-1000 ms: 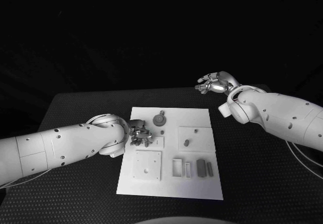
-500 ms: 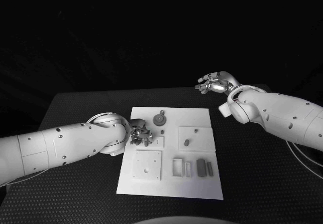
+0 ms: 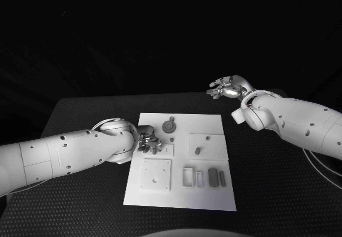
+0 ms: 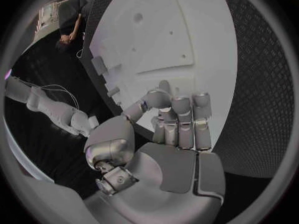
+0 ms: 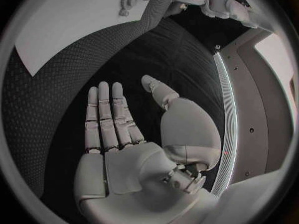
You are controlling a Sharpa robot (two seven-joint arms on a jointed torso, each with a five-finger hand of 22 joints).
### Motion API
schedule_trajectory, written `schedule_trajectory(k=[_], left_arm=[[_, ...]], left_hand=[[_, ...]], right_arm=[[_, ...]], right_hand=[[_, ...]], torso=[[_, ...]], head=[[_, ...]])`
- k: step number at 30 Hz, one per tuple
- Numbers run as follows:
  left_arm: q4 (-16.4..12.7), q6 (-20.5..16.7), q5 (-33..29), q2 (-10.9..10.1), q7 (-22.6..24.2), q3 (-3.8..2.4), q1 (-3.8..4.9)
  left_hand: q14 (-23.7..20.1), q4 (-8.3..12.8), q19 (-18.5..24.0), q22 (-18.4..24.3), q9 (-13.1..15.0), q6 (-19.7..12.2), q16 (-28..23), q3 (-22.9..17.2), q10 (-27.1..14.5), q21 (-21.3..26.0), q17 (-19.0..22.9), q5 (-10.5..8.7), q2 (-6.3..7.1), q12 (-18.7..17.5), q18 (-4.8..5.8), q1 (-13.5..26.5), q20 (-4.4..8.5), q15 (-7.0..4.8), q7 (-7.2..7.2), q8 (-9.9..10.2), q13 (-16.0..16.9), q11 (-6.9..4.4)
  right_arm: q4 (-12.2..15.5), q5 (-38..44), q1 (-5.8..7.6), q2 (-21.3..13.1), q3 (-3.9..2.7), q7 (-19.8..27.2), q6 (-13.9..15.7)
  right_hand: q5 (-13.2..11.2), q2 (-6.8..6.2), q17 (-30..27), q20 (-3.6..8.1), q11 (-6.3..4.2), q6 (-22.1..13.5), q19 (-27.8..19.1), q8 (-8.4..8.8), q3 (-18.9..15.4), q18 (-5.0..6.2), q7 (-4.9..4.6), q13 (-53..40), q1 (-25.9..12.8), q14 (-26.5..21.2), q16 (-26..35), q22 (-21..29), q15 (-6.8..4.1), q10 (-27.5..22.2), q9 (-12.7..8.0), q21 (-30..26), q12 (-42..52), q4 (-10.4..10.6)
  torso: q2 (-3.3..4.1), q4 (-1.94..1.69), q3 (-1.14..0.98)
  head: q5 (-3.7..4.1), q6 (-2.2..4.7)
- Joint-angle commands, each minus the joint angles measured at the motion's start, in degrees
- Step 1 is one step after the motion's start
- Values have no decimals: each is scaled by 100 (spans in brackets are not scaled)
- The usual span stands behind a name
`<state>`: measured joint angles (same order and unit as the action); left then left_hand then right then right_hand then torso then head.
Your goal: Assemble the parts on the task board
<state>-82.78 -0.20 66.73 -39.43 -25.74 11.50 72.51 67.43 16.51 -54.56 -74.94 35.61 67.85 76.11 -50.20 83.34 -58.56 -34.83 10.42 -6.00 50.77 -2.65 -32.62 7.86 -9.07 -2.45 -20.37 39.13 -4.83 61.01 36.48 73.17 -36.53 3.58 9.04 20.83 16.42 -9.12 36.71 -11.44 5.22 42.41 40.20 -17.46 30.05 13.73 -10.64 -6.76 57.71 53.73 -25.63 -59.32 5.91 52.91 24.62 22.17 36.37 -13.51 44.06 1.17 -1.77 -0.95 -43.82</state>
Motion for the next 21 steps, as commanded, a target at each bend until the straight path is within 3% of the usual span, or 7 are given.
schedule_trajectory(k=[1, 10, 21], left_arm=[[17, 134, 123, 9, -97, 11, -6], [-9, 271, -22, 49, -103, 13, -6], [-28, 290, 65, 126, -94, 28, -6]], left_hand=[[1, 3, -8, -109, 7, 325, 27, -78, -210, -21, 6, 107, -154, 24, -13, -196, 644, -25, 279, -18, -6, -183], [1, 0, -7, -106, 12, 334, 33, -50, -207, -25, 12, 106, -180, 41, -6, -159, 637, -20, 275, -26, -7, -177], [0, -10, -3, -98, 17, 344, 36, -3, -208, -25, 31, -55, -194, 58, -7, -92, 632, -15, 270, -35, -25, -170]], right_arm=[[5, 6, 0, 5, -3, 56, -74], [18, 6, 0, -6, -3, 52, -73], [32, 6, 0, -20, -3, 53, -68]], right_hand=[[18, 16, 7, -10, 443, 79, 25, -37, -27, -63, -116, 7, -34, -5, 19, -7, 29, -680, -10, -33, 28, -8], [19, 15, 9, -10, 443, 79, 26, -38, -28, -62, -117, 11, -34, -5, 21, -11, 29, -680, -12, -37, 30, -10], [22, 14, 12, -9, 443, 79, 28, -39, -27, -62, -117, 15, -31, -4, 23, -15, 29, -680, -14, -42, 32, -12]], torso=[[0, -1, 2], [0, 0, -3], [-2, 2, -9]], head=[[2, 0], [-4, -7], [-14, 2]])
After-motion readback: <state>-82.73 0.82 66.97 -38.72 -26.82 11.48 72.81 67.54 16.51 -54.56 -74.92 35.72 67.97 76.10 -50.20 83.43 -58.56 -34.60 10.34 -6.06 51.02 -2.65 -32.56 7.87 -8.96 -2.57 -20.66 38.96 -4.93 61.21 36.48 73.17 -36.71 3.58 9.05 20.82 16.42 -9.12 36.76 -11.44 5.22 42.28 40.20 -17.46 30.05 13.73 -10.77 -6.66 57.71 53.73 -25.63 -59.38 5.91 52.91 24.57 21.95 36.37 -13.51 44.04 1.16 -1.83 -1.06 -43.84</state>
